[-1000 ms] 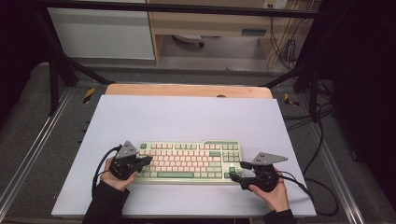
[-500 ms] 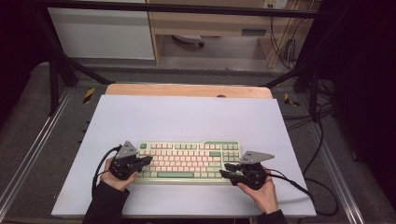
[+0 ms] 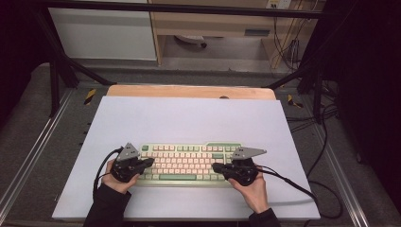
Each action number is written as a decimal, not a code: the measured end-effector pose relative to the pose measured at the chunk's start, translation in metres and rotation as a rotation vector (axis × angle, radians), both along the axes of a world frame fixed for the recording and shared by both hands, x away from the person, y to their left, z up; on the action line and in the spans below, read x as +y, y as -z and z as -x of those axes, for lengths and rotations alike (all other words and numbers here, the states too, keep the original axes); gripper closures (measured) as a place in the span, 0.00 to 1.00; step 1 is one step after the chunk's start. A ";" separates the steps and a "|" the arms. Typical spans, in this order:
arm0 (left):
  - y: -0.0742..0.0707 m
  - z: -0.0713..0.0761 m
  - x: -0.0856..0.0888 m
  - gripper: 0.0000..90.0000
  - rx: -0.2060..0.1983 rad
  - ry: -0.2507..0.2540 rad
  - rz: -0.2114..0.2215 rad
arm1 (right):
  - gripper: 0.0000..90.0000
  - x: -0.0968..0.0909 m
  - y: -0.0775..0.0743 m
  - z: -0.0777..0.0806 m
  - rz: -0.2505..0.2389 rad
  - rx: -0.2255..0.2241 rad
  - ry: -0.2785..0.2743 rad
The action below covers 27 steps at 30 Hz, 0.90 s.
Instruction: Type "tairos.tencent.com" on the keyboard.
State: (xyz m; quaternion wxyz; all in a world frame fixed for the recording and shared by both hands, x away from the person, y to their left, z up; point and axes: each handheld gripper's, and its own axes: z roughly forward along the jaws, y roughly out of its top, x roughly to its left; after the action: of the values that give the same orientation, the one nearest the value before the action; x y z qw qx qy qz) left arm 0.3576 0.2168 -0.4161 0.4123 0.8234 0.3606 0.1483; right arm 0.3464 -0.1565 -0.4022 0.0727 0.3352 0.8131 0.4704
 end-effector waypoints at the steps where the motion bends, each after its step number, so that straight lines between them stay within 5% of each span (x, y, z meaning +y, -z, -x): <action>1: 0.000 0.000 0.000 1.00 0.000 0.000 0.001 | 0.97 0.003 -0.001 -0.001 0.001 0.004 -0.002; 14: 0.000 0.000 0.000 1.00 -0.002 0.001 0.003 | 1.00 0.037 0.000 -0.015 0.007 0.021 -0.014; 27: 0.000 0.000 -0.001 1.00 -0.001 0.004 -0.002 | 1.00 0.068 0.010 -0.028 0.062 0.005 0.002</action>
State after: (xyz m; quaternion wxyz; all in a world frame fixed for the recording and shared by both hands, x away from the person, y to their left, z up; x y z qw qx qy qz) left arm 0.3575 0.2161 -0.4163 0.4120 0.8244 0.3588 0.1482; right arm 0.3745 -0.0890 -0.4127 0.0816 0.3349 0.8271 0.4440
